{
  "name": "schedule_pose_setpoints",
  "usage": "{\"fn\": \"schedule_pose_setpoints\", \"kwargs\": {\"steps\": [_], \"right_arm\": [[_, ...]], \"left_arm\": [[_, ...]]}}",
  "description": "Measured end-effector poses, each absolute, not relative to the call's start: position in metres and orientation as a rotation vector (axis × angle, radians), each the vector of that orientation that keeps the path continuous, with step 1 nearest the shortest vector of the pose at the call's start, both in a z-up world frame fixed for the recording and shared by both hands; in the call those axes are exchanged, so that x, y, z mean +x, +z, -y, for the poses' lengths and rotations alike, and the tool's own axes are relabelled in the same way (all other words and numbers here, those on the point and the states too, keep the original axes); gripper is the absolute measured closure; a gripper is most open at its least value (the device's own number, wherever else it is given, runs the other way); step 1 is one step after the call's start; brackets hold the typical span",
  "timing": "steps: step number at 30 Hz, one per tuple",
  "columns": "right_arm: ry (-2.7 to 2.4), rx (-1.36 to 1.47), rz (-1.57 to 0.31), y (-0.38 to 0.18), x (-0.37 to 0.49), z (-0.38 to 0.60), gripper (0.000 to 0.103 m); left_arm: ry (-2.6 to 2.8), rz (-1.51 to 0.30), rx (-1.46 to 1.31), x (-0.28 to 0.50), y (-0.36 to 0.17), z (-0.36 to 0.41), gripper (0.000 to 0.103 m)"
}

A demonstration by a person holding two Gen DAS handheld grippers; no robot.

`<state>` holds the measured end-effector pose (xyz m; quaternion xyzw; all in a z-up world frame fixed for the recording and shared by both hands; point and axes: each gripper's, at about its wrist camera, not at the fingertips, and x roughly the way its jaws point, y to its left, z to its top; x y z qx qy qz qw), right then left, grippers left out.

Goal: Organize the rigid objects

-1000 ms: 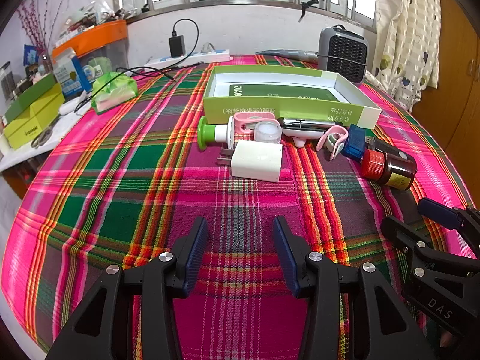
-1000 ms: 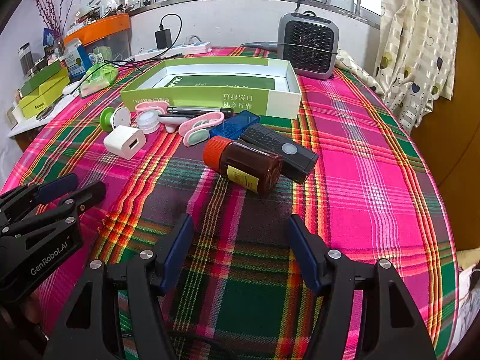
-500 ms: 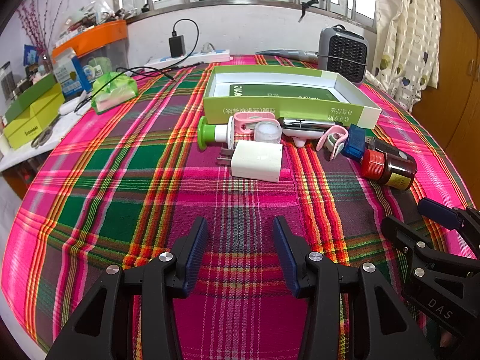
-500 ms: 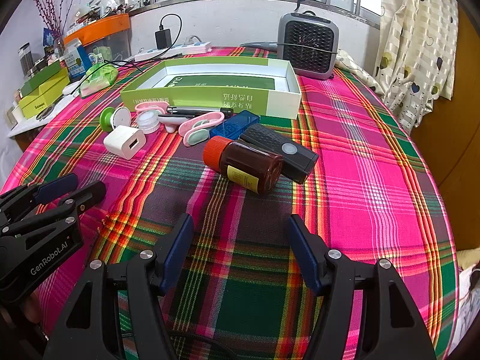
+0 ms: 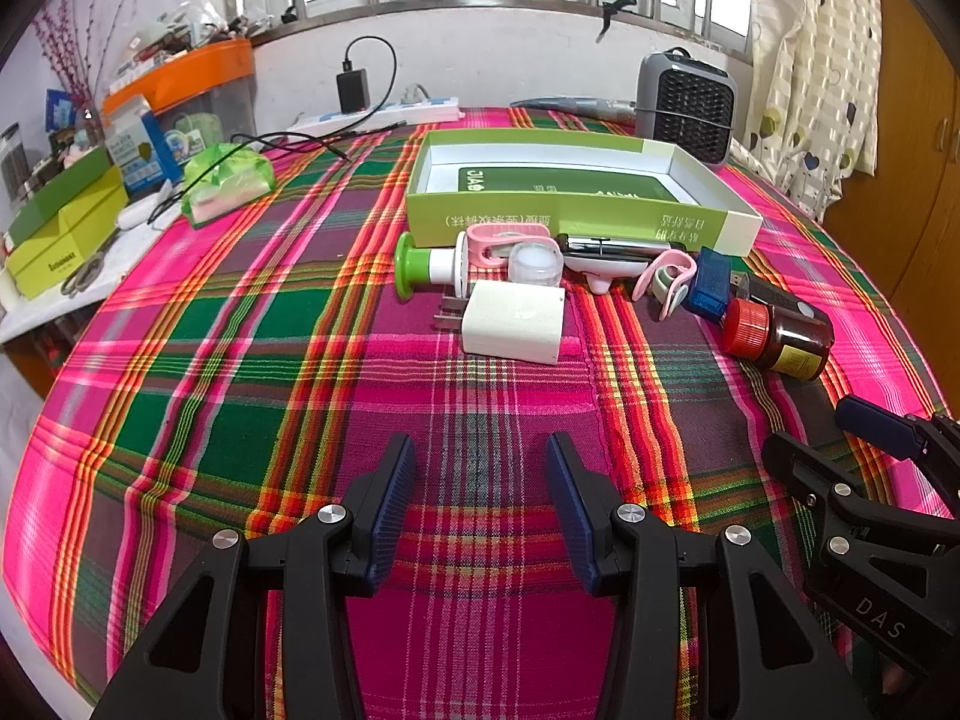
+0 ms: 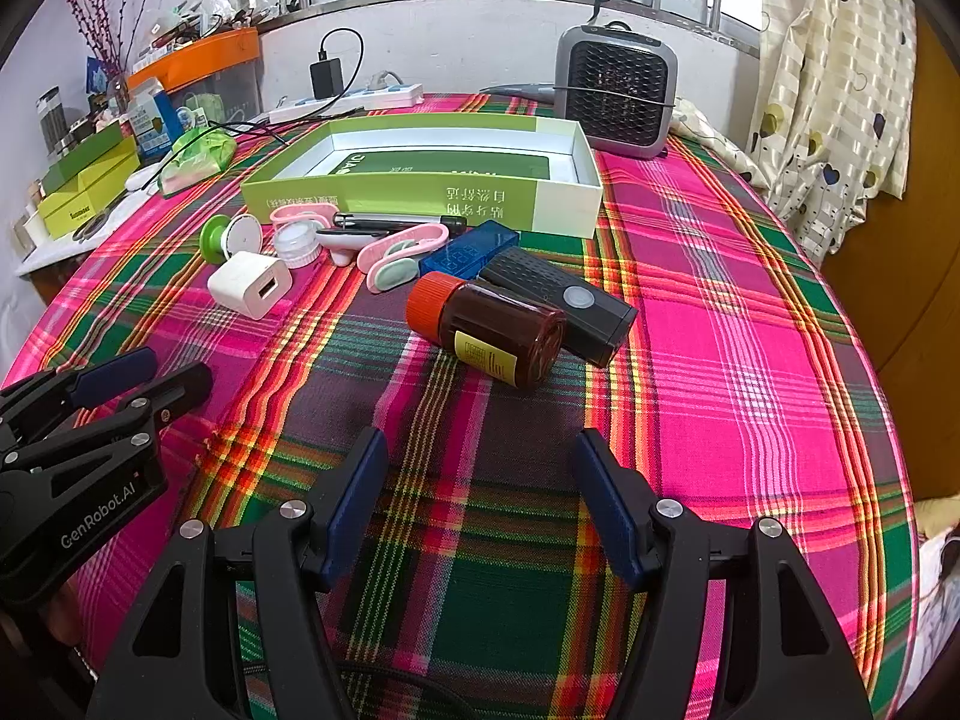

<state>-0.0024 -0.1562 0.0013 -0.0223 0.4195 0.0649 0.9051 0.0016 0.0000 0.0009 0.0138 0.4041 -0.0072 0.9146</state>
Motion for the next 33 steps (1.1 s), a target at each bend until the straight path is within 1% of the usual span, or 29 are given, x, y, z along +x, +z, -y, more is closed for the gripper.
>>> {"fn": "schedule_pose_setpoints", "kwargs": {"steps": [17,23,30,33], "right_arm": [[0.186,-0.058,-0.871,0.003,-0.002,0.163,0.038],[0.245,-0.049,-0.87,0.005,0.002,0.172,0.038],[0.292,-0.005,-0.863,0.012,0.013,0.184,0.038],[0.293,-0.05,-0.84,0.016,0.016,0.182,0.038]], "left_arm": [[-0.078,-0.858,0.027,0.002,-0.003,-0.003,0.059],[-0.152,-0.875,-0.037,0.006,0.002,-0.013,0.059],[-0.195,-0.855,-0.077,0.02,0.012,-0.014,0.059],[-0.191,-0.852,-0.07,0.029,0.015,-0.014,0.059]]}}
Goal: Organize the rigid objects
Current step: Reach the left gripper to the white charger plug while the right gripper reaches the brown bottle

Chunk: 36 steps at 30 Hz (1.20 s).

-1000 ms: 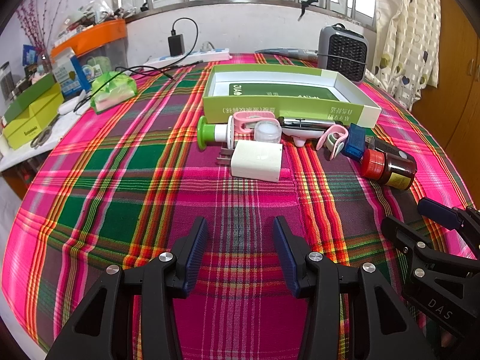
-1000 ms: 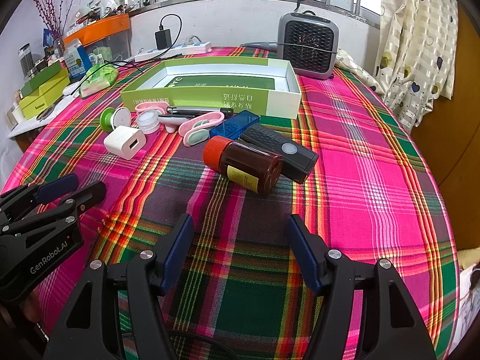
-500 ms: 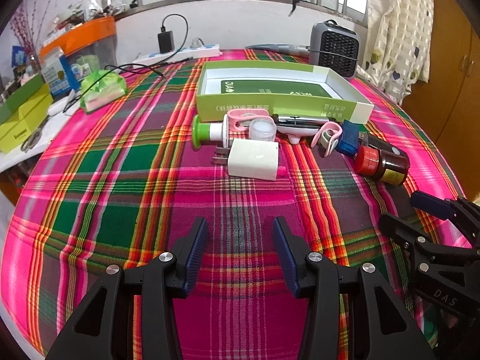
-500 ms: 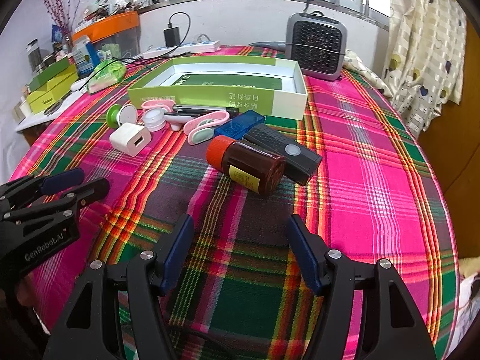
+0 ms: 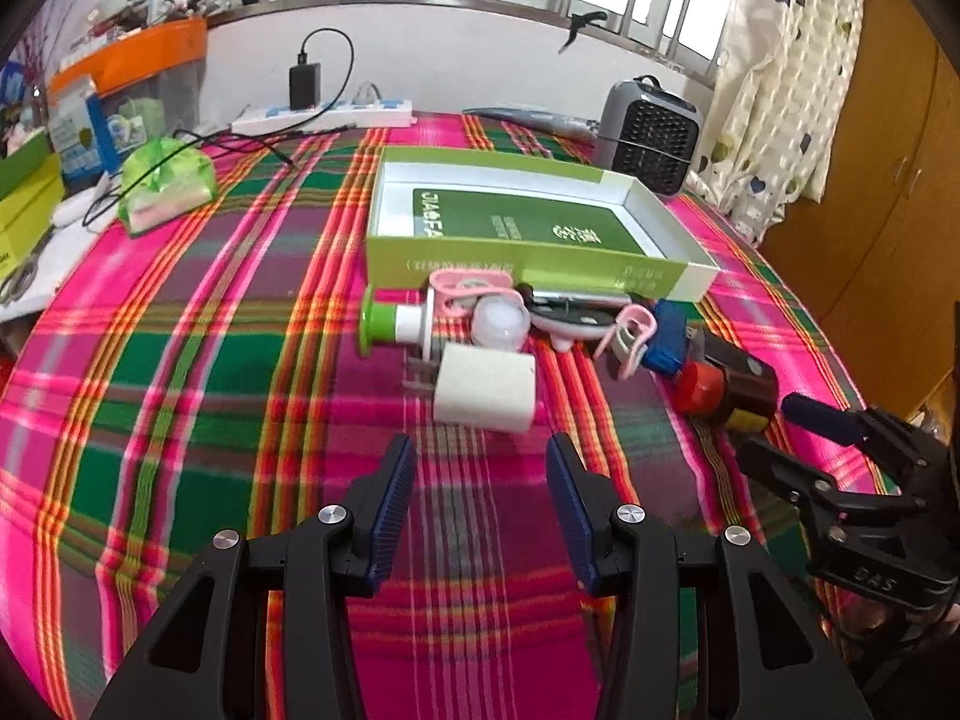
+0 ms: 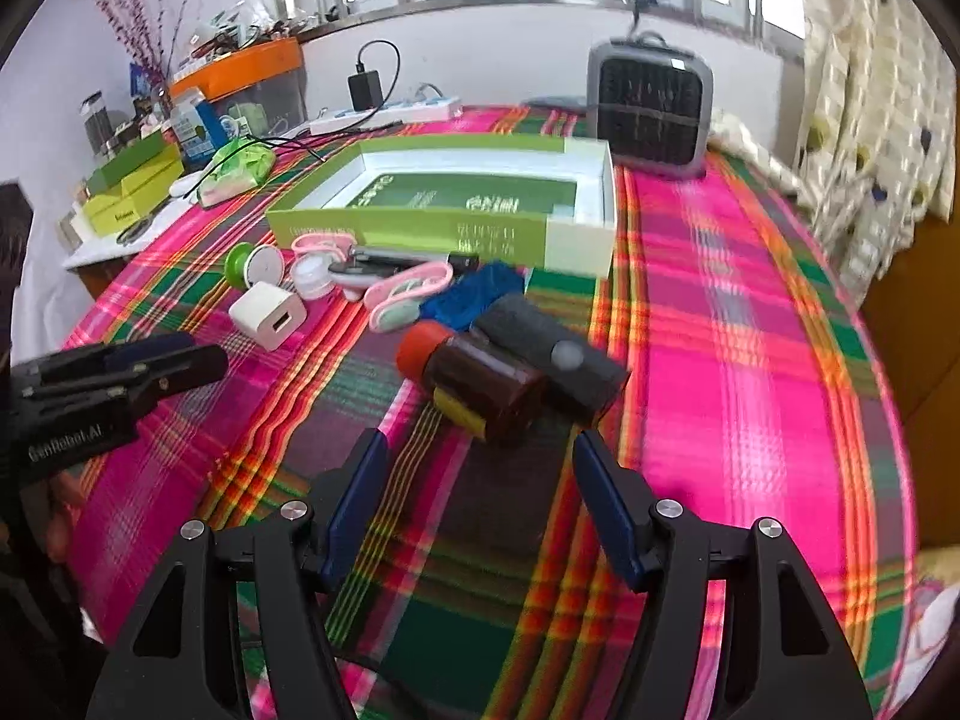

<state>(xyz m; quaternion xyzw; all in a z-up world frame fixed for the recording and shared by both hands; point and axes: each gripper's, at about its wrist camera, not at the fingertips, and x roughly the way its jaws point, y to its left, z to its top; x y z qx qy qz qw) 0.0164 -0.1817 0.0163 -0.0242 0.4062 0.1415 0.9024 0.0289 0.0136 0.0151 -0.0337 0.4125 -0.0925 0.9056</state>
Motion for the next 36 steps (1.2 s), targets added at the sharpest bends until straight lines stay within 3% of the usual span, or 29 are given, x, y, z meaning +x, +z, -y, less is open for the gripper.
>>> {"fn": "schedule_pose_setpoints", "kwargs": {"steps": [31,36], "right_arm": [[0.537,-0.137,-0.88,0.014,0.052,0.161,0.039],[0.513,-0.137,-0.896,0.01,0.057,0.157,0.054]], "left_arm": [[-0.141,-0.917,-0.032,0.073,0.005,-0.006,0.059],[-0.136,-0.915,-0.054,0.075,0.005,-0.008,0.059]]}}
